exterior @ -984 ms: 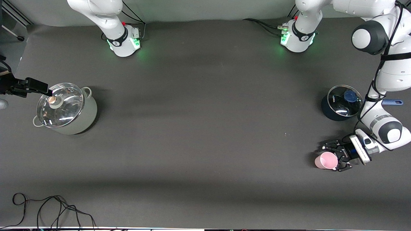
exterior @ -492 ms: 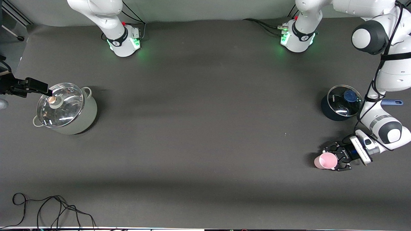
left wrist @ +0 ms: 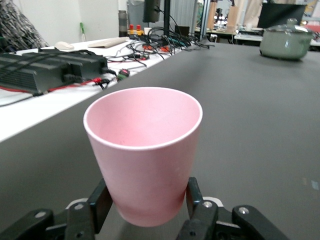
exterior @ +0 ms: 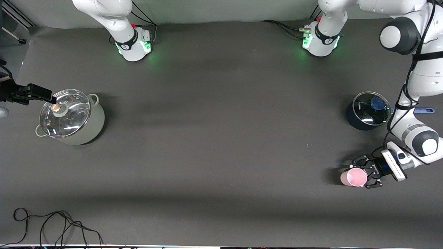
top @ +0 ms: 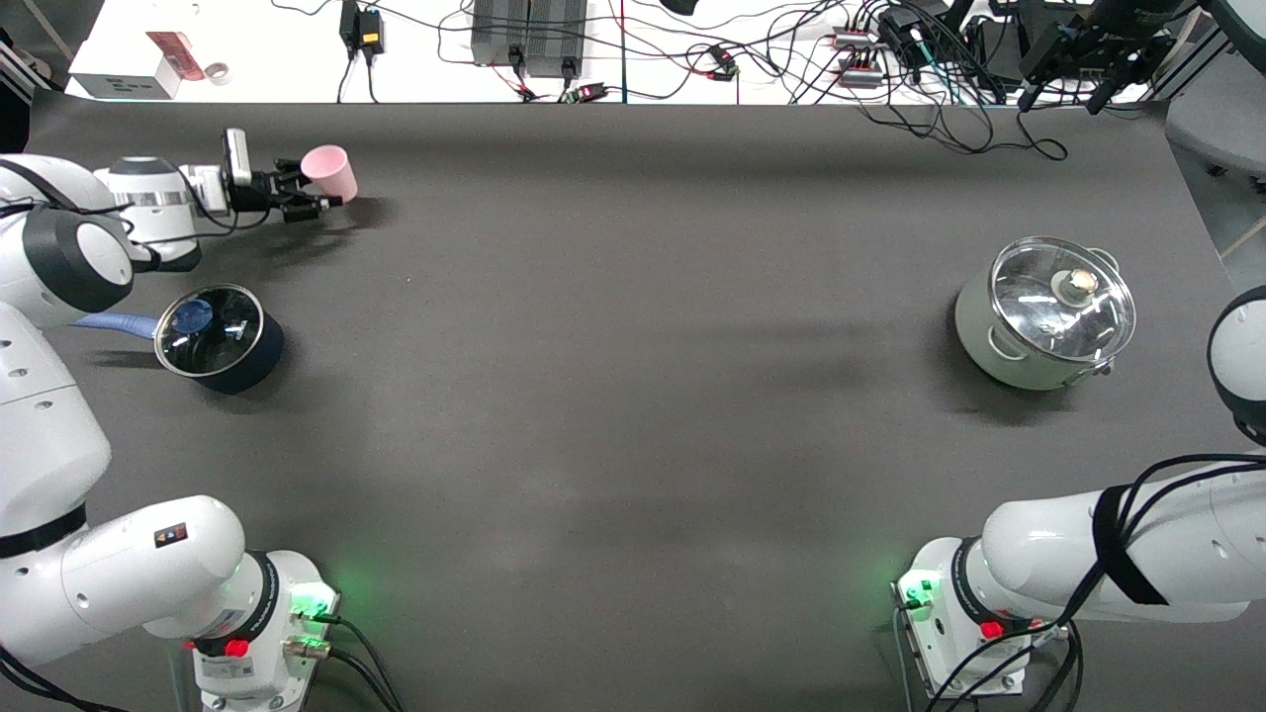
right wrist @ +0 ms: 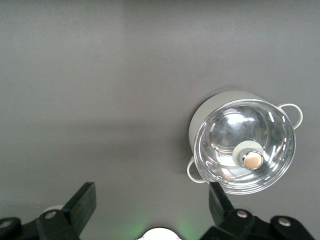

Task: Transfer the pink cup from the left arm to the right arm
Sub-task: 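Lift the pink cup with the left gripper toward the table middle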

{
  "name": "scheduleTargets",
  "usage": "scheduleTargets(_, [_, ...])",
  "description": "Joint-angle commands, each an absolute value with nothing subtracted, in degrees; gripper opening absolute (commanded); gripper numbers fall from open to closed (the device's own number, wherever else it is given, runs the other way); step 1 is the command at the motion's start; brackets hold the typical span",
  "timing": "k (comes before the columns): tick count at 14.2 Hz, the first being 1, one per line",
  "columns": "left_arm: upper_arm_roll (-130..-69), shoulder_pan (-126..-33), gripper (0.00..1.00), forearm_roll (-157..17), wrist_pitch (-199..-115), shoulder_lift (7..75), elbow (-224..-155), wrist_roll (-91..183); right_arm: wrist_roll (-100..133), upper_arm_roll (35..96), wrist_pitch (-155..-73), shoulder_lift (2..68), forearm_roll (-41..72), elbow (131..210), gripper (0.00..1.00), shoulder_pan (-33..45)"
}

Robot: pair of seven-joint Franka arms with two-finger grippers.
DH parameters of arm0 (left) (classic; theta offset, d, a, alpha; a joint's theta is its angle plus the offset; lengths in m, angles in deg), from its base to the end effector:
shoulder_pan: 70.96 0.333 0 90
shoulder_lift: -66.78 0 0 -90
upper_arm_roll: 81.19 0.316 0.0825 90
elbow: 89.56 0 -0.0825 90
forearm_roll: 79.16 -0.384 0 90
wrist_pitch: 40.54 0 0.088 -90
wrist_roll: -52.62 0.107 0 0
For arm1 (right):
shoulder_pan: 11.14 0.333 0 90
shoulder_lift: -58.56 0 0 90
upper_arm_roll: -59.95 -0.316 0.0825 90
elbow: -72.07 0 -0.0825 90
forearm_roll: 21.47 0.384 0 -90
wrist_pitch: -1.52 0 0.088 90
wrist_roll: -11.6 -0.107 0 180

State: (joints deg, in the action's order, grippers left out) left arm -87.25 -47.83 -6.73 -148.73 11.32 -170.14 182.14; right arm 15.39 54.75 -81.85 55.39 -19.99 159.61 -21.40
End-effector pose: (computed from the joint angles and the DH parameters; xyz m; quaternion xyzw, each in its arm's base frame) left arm 0.6876 0.1522 0.1341 0.6867 -0.4474 0.4604 0.3411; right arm 0.5564 -0.0477 0.6045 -0.9978 0.0103 0.0625 0.0203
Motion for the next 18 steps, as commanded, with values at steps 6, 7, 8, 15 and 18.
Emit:
scheduleTargets(6, [-102.6,-48.8,0.34,8.5,-170.8,36.5,-196.7,178.9,15.5,56.2,-80.9,53.8,-20.2,157.9,1.00,-21.5])
scheduleTargets(7, [-105.2,-48.9,0.34,11.9,-174.0,39.8,-199.5,178.9,14.9,56.2,-80.9,53.8,-20.2,157.9,1.00,-21.1])
scheduleTargets(8, [-108.2,-49.0,0.32,15.5,-177.5,42.3,-201.4,178.9,14.7,56.2,-80.9,53.8,-20.2,157.9,0.99,-20.9])
scheduleTargets(15, [-132.9,-48.8,0.30,34.1,-201.3,55.6,-208.6,178.3,-12.8,55.4,-80.9,54.0,-11.2,155.3,0.94,-17.2])
scheduleTargets(18, [-141.9,-49.0,0.30,36.6,-207.9,58.9,-208.3,174.1,-27.5,55.4,-81.3,53.7,-8.1,152.9,0.94,-12.3])
